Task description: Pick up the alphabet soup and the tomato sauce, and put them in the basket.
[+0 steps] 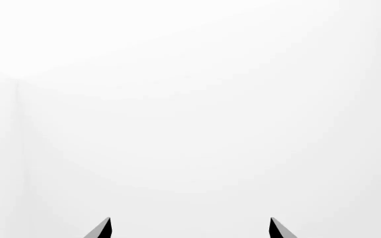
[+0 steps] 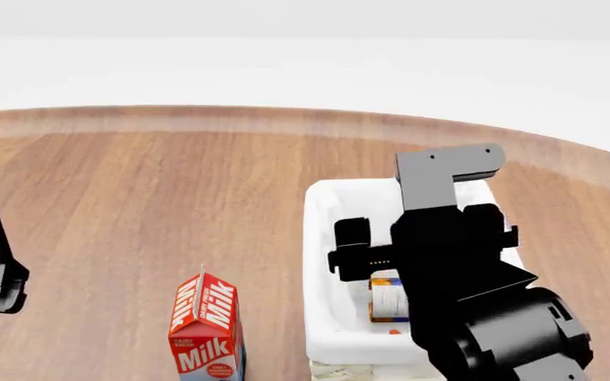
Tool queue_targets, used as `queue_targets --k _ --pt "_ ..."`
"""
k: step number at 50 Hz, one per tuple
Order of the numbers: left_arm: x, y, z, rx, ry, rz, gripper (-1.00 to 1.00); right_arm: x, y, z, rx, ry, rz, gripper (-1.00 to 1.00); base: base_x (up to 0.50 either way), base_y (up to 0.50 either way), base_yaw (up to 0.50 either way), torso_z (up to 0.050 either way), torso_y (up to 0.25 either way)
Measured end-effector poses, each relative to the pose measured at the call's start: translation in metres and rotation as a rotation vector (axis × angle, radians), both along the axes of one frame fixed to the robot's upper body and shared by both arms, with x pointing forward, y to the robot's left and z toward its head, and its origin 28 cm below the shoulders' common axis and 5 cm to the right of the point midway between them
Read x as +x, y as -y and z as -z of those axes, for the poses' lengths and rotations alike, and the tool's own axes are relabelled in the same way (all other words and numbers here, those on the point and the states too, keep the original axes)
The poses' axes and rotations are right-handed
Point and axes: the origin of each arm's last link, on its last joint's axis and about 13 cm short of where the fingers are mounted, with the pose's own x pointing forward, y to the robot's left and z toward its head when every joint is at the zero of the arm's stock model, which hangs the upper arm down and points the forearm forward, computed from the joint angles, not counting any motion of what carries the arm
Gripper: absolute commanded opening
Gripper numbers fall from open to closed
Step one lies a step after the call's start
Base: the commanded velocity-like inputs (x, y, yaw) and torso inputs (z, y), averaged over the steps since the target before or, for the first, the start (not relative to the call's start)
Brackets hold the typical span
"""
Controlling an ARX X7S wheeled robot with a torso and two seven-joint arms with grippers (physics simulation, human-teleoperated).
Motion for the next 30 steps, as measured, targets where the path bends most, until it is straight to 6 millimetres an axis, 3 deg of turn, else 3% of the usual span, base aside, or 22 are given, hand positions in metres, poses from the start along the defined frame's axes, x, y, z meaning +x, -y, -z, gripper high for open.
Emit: queue_targets --k 30 --pt "0.000 0.000 -0.001 -0.001 0.001 -0.001 1.00 -0.019 -0.009 -0.067 -0.032 0.472 0.095 1.00 0.00 0.00 0.00 0.000 0.000"
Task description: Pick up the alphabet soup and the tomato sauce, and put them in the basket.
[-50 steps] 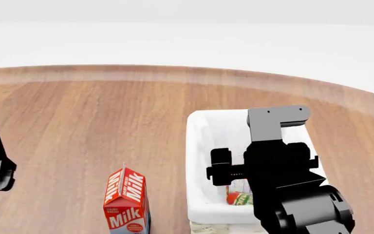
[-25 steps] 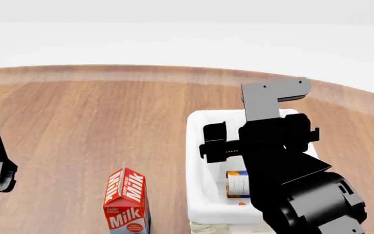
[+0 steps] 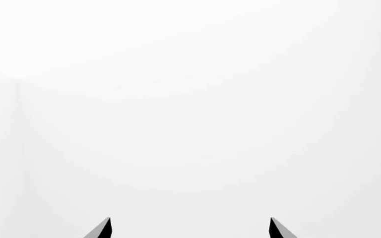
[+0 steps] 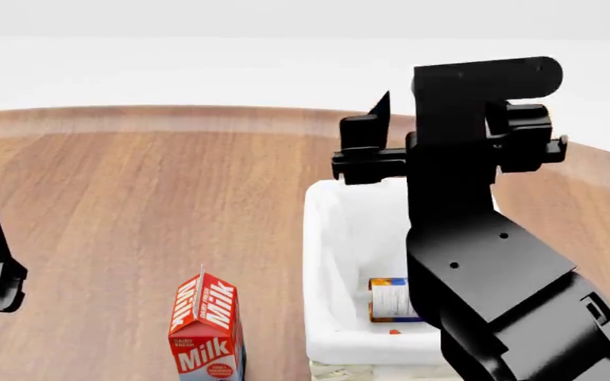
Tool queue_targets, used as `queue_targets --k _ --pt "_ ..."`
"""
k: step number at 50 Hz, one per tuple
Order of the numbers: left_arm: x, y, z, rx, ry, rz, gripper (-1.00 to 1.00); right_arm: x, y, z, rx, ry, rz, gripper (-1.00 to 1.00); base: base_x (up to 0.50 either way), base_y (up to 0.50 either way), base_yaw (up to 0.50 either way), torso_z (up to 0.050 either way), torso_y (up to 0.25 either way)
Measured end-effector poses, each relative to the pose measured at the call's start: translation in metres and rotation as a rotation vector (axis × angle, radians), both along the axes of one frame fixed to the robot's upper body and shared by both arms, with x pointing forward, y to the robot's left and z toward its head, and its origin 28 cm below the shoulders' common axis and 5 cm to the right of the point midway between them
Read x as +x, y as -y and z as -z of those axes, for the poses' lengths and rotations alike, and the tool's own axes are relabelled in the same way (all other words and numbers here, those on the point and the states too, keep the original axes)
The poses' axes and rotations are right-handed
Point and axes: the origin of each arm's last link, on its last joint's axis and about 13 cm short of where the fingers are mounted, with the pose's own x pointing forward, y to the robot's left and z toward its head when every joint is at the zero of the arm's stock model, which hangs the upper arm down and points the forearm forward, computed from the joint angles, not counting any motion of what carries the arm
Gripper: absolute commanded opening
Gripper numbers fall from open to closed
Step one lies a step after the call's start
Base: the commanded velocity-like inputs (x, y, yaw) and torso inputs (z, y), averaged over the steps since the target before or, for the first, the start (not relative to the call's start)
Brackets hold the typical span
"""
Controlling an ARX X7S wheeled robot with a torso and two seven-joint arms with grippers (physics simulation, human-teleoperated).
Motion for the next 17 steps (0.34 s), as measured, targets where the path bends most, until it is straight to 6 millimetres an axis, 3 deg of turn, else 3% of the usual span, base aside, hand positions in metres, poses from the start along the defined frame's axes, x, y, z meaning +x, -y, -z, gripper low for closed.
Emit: queue_targets --k 17 --pt "-0.001 0.000 0.001 -0.001 -0.001 -0.001 1.00 -0.022 -0.004 -0.028 -0.040 0.282 0.059 1.00 0.00 0.00 0.00 0.000 0.000"
